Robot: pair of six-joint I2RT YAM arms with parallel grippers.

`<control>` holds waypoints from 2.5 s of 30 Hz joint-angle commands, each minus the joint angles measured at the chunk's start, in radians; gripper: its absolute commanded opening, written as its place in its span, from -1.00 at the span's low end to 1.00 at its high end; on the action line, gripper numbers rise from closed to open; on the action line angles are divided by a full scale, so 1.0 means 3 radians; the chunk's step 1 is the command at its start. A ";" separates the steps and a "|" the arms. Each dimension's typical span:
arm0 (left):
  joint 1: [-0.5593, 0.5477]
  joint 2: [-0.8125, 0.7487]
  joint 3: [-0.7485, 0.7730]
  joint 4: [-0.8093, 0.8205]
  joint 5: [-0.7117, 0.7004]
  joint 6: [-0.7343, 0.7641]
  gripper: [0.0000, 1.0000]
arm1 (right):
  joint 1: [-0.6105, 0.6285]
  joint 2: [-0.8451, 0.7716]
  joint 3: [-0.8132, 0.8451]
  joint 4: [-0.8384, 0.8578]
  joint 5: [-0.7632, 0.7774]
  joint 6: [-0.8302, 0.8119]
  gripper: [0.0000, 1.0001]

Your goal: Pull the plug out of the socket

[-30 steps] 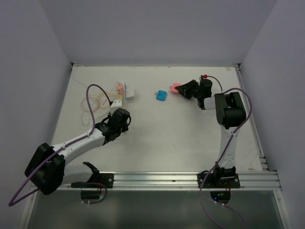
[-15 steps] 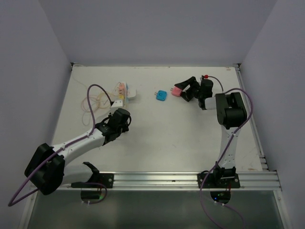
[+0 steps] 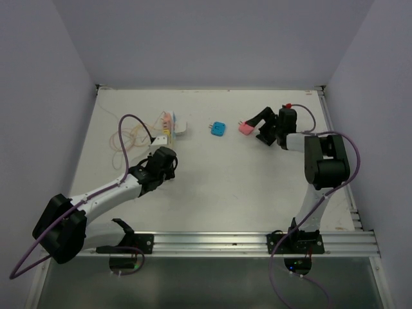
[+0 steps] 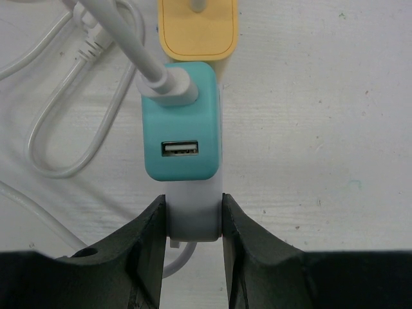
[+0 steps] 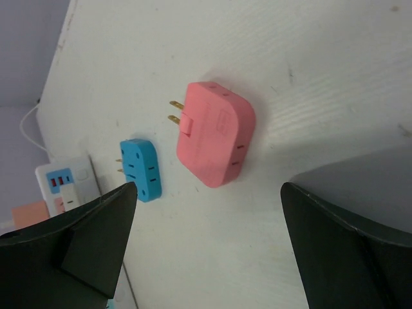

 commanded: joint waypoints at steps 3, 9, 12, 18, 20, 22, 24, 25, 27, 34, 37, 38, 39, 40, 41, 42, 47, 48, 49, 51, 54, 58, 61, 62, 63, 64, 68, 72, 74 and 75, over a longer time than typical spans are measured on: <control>-0.0072 -0.0052 0.0009 -0.0069 0.0146 0.0096 -1.00 | -0.0028 -0.0484 -0.0259 -0.1007 0.0702 -0.0471 0.97; -0.0103 -0.0011 0.0009 -0.0070 0.0213 0.0142 -1.00 | 0.0130 -0.0884 -0.0546 -0.0599 0.0213 -0.0436 0.88; -0.0118 0.0019 0.0014 -0.0059 0.0248 0.0157 -1.00 | 0.0350 -0.0838 -0.0464 -0.0496 -0.0094 -0.0416 0.87; -0.0149 0.0014 0.0045 -0.0085 0.0269 0.0182 -1.00 | 0.0825 -0.0604 -0.0265 -0.0087 -0.0345 -0.0160 0.76; -0.0159 0.0014 0.0050 -0.0090 0.0279 0.0203 -1.00 | 0.0963 -0.0501 -0.0137 0.0102 -0.0386 -0.0028 0.71; -0.0164 0.0014 0.0050 -0.0090 0.0289 0.0208 -1.00 | 0.1056 -0.0332 -0.0030 0.0290 -0.0493 0.0045 0.64; -0.0174 0.0014 0.0045 -0.0080 0.0305 0.0208 -1.00 | 0.1168 -0.0225 0.0159 0.0332 -0.0519 0.0091 0.63; -0.0174 0.0014 0.0040 -0.0070 0.0315 0.0203 -1.00 | 0.1199 -0.0113 0.0286 0.0337 -0.0524 0.0081 0.62; -0.0179 0.0014 0.0050 -0.0064 0.0325 0.0198 -1.00 | 0.1266 0.0005 0.0395 0.0343 -0.0529 0.0101 0.58; -0.0190 0.0014 0.0061 -0.0069 0.0356 0.0198 -1.00 | 0.1312 0.0445 0.0701 0.0660 -0.0642 0.0347 0.44; -0.0195 0.0004 0.0061 -0.0064 0.0361 0.0208 -1.00 | 0.1327 0.0573 0.0829 0.0629 -0.0652 0.0347 0.44; -0.0195 0.0004 0.0066 -0.0064 0.0366 0.0208 -1.00 | 0.1337 0.0634 0.0855 0.0629 -0.0652 0.0357 0.43; -0.0195 0.0004 0.0061 -0.0069 0.0371 0.0208 -1.00 | 0.1343 0.0665 0.0881 0.0634 -0.0652 0.0362 0.43; -0.0195 0.0004 0.0071 -0.0069 0.0381 0.0208 -1.00 | 0.1348 0.0691 0.0936 0.0634 -0.0657 0.0367 0.43; -0.0200 0.0004 0.0071 -0.0069 0.0387 0.0208 -1.00 | 0.1353 0.0721 0.0962 0.0629 -0.0662 0.0382 0.42; -0.0195 0.0004 0.0066 -0.0075 0.0392 0.0203 -1.00 | 0.1358 0.0772 0.0988 0.0629 -0.0673 0.0382 0.42; -0.0210 -0.0021 0.0066 -0.0064 0.0417 0.0193 -1.00 | 0.1383 0.0931 0.1177 0.0660 -0.0693 0.0464 0.41; -0.0210 -0.0026 0.0055 -0.0044 0.0427 0.0193 -1.00 | 0.1384 0.0977 0.1223 0.0680 -0.0703 0.0474 0.40; -0.0210 -0.0021 0.0055 -0.0044 0.0427 0.0188 -1.00 | 0.1389 0.0998 0.1244 0.0695 -0.0703 0.0510 0.40; -0.0215 -0.0016 0.0050 -0.0019 0.0448 0.0188 -1.00 | 0.1404 0.1064 0.1315 0.0706 -0.0708 0.0541 0.40; -0.0226 0.0004 0.0040 -0.0003 0.0458 0.0198 -1.00 | 0.1419 0.1126 0.1377 0.0731 -0.0714 0.0571 0.37; -0.0226 0.0009 0.0035 0.0012 0.0463 0.0188 -1.00 | 0.1430 0.1233 0.1413 0.0849 -0.0719 0.0689 0.26; -0.0226 0.0009 0.0030 0.0017 0.0463 0.0182 -1.00 | 0.1430 0.1279 0.1413 0.0961 -0.0729 0.0776 0.19; -0.0226 0.0009 0.0030 0.0012 0.0458 0.0188 -1.00 | 0.1435 0.1299 0.1408 0.0997 -0.0734 0.0801 0.15; -0.0226 0.0009 0.0030 0.0017 0.0458 0.0188 -1.00 | 0.1430 0.1300 0.1402 0.1063 -0.0729 0.0817 0.11; -0.0226 0.0009 0.0030 0.0017 0.0453 0.0188 -1.00 | 0.1430 0.1305 0.1387 0.1089 -0.0739 0.0842 0.02; -0.0226 0.0014 0.0025 0.0002 0.0443 0.0172 -1.00 | 0.1424 0.1295 0.1356 0.1110 -0.0739 0.0822 -0.13; -0.0226 0.0014 0.0025 -0.0008 0.0422 0.0152 -1.00 | 0.1419 0.1284 0.1310 0.1150 -0.0739 0.0827 -0.17; -0.0231 0.0014 0.0030 -0.0023 0.0417 0.0137 -1.00 | 0.1409 0.1284 0.1290 0.1196 -0.0729 0.0863 -0.21; -0.0226 0.0014 0.0025 -0.0023 0.0422 0.0131 -1.00 | 0.1409 0.1284 0.1254 0.1267 -0.0724 0.0909 -0.23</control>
